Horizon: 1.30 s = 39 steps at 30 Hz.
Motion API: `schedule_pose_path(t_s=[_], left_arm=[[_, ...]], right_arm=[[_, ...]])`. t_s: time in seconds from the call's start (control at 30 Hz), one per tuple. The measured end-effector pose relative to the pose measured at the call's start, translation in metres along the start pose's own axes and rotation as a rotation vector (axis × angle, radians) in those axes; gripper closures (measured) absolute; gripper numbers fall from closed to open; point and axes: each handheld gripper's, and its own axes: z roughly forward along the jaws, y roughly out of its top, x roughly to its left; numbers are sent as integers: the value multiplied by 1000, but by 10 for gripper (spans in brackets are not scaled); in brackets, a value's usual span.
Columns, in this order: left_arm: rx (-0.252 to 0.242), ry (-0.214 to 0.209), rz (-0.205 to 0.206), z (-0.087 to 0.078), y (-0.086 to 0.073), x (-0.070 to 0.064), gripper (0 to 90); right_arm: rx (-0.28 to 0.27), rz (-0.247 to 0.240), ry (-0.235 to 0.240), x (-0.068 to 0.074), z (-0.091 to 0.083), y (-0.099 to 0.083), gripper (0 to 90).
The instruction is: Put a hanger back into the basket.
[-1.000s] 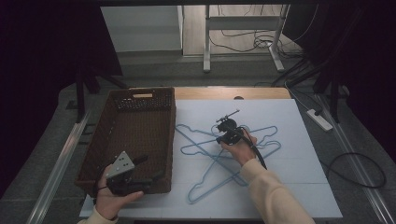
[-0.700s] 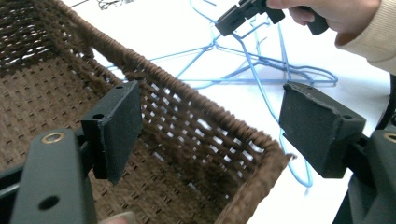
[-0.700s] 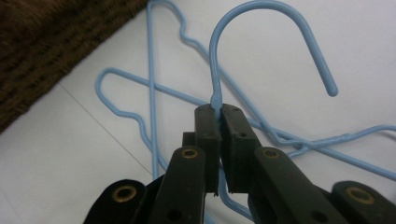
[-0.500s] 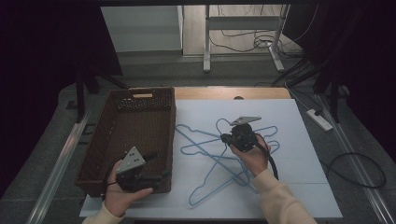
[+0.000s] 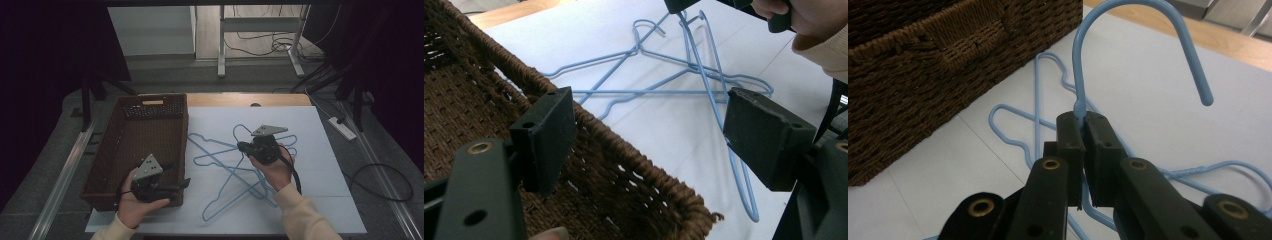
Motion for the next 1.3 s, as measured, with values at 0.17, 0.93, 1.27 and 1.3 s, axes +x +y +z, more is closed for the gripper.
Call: schedule_pose_path(t_s=[0.17, 0.93, 1.27, 1.3], left_arm=[[-3, -7, 9, 2, 7, -2, 220], [91, -130, -7, 53, 48, -25, 231], [184, -196, -4, 84, 55, -32, 311], [193, -205, -1, 86, 55, -33, 345]], right_arm=[[-31, -19, 8, 3, -8, -1, 866], [-125, -11, 22, 17, -39, 12, 867], [-157, 2, 27, 31, -41, 20, 867], [-161, 4, 32, 32, -41, 21, 866]])
